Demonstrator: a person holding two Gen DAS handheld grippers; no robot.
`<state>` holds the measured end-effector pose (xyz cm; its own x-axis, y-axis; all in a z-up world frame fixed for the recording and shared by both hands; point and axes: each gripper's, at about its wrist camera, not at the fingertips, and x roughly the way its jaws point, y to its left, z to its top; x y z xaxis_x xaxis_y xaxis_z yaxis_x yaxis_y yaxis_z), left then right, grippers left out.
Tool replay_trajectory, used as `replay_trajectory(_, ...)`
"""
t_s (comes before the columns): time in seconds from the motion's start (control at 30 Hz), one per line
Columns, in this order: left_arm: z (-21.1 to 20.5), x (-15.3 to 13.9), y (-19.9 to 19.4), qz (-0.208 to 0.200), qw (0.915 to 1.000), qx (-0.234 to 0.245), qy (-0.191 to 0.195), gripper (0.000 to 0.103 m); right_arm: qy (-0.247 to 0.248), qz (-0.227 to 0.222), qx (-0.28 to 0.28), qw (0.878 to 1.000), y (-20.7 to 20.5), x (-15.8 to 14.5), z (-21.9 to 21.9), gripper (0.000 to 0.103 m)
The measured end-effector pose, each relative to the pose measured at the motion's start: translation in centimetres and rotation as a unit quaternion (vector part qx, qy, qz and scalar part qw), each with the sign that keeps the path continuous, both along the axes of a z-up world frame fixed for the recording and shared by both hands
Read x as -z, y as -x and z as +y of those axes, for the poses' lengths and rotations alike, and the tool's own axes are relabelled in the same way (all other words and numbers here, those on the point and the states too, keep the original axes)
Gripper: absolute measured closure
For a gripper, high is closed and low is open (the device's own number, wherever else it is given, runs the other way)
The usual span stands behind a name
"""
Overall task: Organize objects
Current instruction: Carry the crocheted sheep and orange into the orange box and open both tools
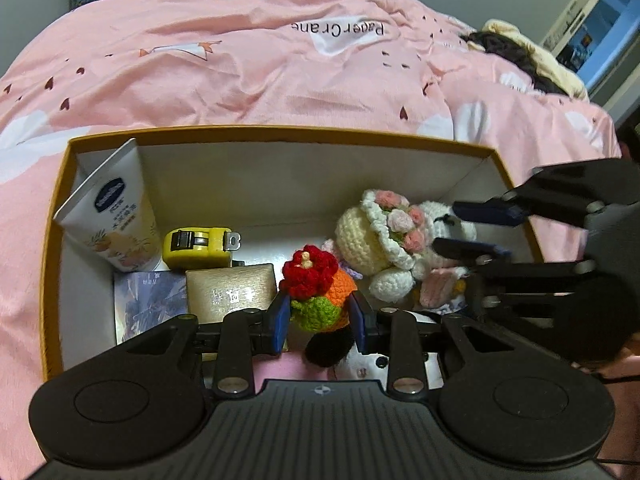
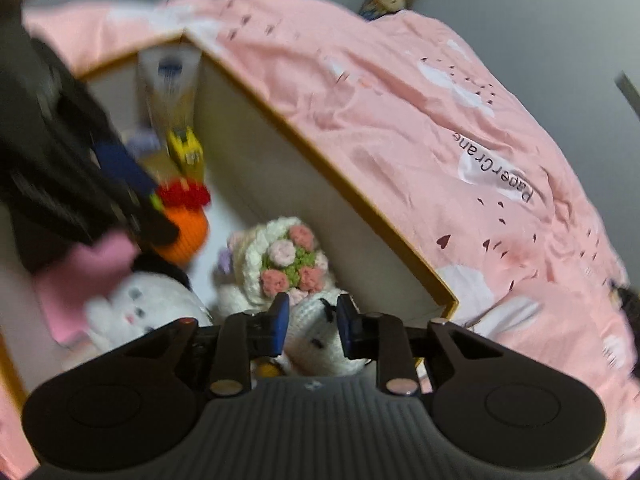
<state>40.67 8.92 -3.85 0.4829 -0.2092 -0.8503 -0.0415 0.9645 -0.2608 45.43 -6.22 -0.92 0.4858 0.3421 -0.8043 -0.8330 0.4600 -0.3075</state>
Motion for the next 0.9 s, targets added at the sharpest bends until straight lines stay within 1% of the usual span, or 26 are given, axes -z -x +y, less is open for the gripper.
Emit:
replay_trajectory(0.13, -0.6, 0.3, -0.2, 0.005, 0.9997, 0.006, -0.023, 0.067, -0.023, -0.005, 0.038, 0.999, 0.7, -1.2, -1.2, 0.075)
replay_trajectory(0.2, -0.9, 0.3, -0.1, 0.004, 0.9995, 0.007, -0.029, 0.066, -0.033, -0.006, 0.052, 0.998, 1.1, -1.7, -1.7, 0.07)
replay_trajectory(0.27, -1.1, 0.2, 0.0, 0.006, 0.9993, 0.01, -0.036, 0.066, -0.041, -0.007, 0.056, 0.998, 1.5, -2.1, -2.1, 0.07)
replay_trajectory(0.37, -1.5, 0.1, 0.2, 0.009, 0.9988, 0.016, -0.045, 0.066, -0.047, -0.01, 0.061, 0.997, 2.4, -2.5, -2.7, 0.065)
replay_trajectory(0.43, -1.7, -0.2, 0.6, 0.005, 0.9983, 0.018, -0.054, 0.064, -0.049, -0.011, 0.069, 0.996, 2.9, -2.7, -3.1, 0.063)
replay_trajectory(0.47, -1.8, -0.5, 0.9, 0.0, 0.9979, 0.017, -0.063, 0.057, -0.05, -0.009, 0.074, 0.996, 3.1, -2.8, -3.3, 0.06)
replay_trajectory(0.5, -1.9, -0.8, 1.3, -0.006, 0.9973, 0.016, -0.071, 0.053, -0.054, -0.004, 0.082, 0.995, 3.3, -2.9, -3.6, 0.06)
replay_trajectory(0.57, -1.9, -1.8, 2.2, -0.023, 0.997, 0.013, -0.073, 0.053, -0.063, 0.007, 0.096, 0.993, 3.7, -3.1, -4.2, 0.059)
replay_trajectory(0.67, -1.5, -3.9, 4.0, -0.05, 0.9968, 0.009, -0.061, 0.053, -0.082, 0.023, 0.115, 0.99, 4.7, -3.6, -5.2, 0.054)
replay_trajectory(0.7, -1.5, -4.7, 4.7, -0.063, 0.9961, 0.007, -0.062, 0.053, -0.089, 0.027, 0.123, 0.988, 5.2, -3.9, -5.6, 0.054)
replay_trajectory(0.73, -1.6, -5.5, 5.4, -0.075, 0.9949, 0.007, -0.067, 0.053, -0.094, 0.031, 0.128, 0.987, 5.6, -4.1, -5.9, 0.053)
replay_trajectory(0.8, -1.8, -7.1, 7.0, -0.102, 0.9912, 0.005, -0.084, 0.053, -0.105, 0.04, 0.139, 0.984, 6.4, -4.8, -6.4, 0.046)
replay_trajectory(0.9, -2.2, -9.3, 9.4, -0.143, 0.9836, 0.006, -0.111, 0.053, -0.122, 0.049, 0.149, 0.98, 7.7, -6.1, -7.0, 0.044)
